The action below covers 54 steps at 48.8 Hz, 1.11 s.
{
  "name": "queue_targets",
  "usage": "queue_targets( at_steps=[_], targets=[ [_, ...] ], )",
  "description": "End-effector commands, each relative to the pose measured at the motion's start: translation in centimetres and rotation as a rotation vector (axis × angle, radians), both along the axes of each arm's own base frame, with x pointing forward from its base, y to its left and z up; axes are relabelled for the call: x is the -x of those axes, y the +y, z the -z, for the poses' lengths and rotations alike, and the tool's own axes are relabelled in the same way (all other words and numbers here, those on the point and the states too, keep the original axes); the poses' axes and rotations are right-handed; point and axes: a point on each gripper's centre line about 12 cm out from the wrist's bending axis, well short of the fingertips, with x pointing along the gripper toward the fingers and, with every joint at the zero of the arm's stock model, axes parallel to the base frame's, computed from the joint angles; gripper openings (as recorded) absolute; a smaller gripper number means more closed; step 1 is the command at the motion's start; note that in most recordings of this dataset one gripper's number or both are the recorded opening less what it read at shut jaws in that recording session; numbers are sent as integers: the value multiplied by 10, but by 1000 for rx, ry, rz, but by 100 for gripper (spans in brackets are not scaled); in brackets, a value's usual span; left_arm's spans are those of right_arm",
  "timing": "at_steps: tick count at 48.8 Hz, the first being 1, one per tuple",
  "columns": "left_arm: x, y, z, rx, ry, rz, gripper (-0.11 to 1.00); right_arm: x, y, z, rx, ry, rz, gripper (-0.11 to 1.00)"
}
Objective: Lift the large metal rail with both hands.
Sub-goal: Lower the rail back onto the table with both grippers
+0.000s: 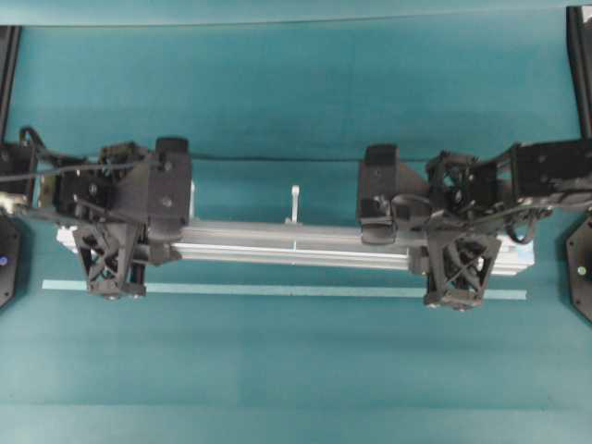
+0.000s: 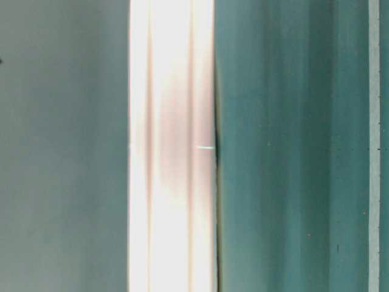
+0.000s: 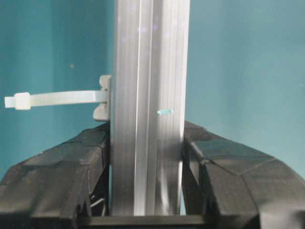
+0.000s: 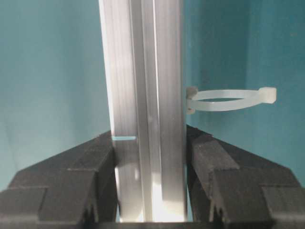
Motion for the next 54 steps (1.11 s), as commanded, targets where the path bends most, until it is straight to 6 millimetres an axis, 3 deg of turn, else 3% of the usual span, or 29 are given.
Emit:
queue_targets(
  at_steps=[1,11,28,54],
  targets=[
    [0,1,5,0,-28,-6,36,0,2,9,-5,22,6,39],
    [2,2,28,-3,-5,-4,36,-7,1,32,-1,16,3,39],
    [11,1,85,9,15,-15,36,-8,-1,61,2,5,19,39],
    [13,1,106,11,40,-14,36,10,0,95,1,-11,38,39]
  ],
)
